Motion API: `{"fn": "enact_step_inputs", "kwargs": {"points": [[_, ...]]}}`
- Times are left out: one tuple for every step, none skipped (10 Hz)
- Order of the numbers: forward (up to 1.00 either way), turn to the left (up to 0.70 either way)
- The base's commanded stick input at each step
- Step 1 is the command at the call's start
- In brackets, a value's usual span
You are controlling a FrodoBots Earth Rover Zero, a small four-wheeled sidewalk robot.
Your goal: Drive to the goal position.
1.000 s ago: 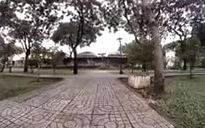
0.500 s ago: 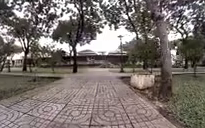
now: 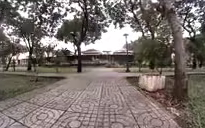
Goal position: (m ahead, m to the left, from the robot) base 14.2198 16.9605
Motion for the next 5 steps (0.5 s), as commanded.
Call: {"fn": "enact_step_inputs", "kwargs": {"points": [[0.5, 0.0], [0.5, 0.0], [0.5, 0.0], [0.5, 0.0], [0.5, 0.0]]}}
